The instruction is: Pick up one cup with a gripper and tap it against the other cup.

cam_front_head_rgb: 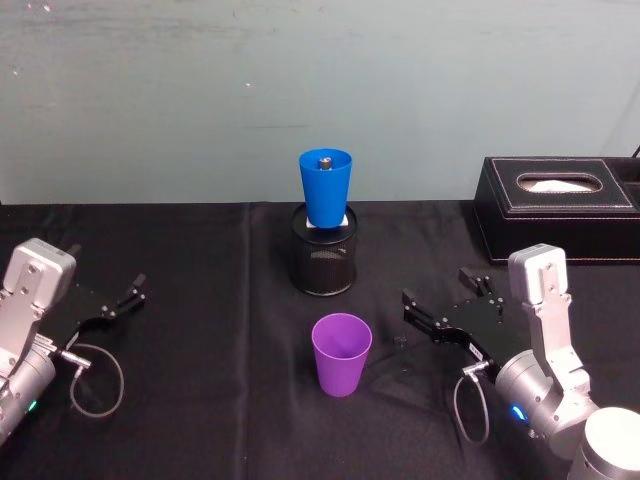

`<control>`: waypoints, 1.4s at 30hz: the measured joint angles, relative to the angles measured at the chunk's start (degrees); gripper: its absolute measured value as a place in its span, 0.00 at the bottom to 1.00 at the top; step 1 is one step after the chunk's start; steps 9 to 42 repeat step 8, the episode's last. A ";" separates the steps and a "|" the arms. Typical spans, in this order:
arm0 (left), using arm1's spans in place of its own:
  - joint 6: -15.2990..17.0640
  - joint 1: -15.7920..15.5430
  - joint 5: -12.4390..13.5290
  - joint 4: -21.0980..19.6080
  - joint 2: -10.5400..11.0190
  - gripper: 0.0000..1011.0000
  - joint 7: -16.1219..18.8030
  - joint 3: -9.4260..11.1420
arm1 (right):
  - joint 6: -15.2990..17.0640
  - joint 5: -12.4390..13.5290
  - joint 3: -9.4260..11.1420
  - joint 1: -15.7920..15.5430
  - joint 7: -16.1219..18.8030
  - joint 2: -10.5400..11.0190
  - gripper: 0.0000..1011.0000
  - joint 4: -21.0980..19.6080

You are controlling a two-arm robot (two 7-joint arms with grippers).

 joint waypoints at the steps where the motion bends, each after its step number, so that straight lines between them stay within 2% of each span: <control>1: 0.00 0.00 0.00 0.00 0.00 0.99 0.00 0.00 | 0.00 0.00 0.00 0.00 0.00 0.00 0.99 0.00; 42: 0.00 0.00 0.00 0.00 0.00 0.99 0.00 0.00 | 0.00 0.00 0.00 0.00 0.01 0.00 0.99 -0.03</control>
